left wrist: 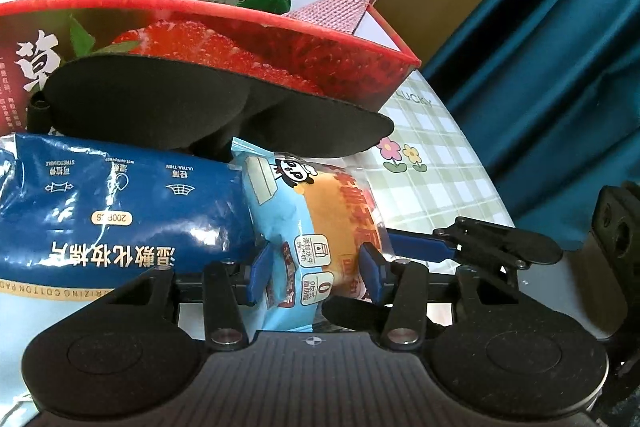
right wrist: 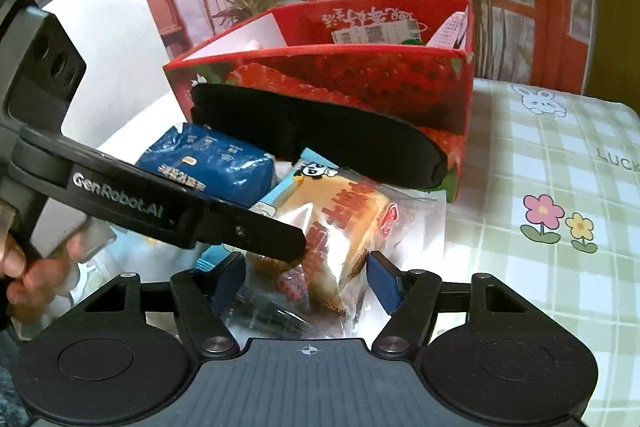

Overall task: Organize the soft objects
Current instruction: 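Lift the bread package with both grippers and carry it over the box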

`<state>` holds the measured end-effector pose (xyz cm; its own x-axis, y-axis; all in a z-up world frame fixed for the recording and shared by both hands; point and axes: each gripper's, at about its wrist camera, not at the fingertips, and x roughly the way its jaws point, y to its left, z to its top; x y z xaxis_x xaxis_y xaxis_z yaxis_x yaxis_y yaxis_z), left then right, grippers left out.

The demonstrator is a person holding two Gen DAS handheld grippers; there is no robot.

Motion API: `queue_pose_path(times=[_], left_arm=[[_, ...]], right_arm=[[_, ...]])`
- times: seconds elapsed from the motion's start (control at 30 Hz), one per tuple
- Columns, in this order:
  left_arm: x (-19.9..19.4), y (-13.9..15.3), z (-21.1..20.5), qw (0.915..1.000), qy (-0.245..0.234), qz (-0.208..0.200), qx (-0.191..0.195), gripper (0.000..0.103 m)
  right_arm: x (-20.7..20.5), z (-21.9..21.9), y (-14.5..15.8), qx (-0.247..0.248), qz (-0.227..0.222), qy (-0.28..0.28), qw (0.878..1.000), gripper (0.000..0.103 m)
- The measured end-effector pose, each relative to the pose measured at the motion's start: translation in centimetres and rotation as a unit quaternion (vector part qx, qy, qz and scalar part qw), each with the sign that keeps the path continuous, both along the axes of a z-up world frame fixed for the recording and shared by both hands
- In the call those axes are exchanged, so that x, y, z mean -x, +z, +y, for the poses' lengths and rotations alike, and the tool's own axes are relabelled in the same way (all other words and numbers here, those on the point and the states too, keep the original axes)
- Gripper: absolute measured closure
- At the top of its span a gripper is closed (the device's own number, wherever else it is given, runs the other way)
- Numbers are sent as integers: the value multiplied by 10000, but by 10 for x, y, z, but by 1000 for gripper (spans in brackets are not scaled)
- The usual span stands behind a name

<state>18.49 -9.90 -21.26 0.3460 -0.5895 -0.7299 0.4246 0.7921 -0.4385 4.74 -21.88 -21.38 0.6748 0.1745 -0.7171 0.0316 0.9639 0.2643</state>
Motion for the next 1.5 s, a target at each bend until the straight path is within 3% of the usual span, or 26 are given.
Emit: queue_pose_path(times=[0.4, 0.7, 1.13, 1.5], left_arm=[[1, 1, 3, 9999, 63, -78, 67, 54], [8, 15, 8, 9994, -6, -258, 251, 54], [20, 49, 19, 9939, -64, -904, 621, 54], [16, 80, 36, 9861, 75, -1427, 844, 55]], right_arm=[[-10, 5, 0, 132, 73, -23, 9999, 40], [-4, 8, 16, 196, 9, -24, 9998, 40], [0, 15, 57, 508, -351, -77, 9981, 40], [-20, 24, 94, 847, -670, 56, 9941, 40]])
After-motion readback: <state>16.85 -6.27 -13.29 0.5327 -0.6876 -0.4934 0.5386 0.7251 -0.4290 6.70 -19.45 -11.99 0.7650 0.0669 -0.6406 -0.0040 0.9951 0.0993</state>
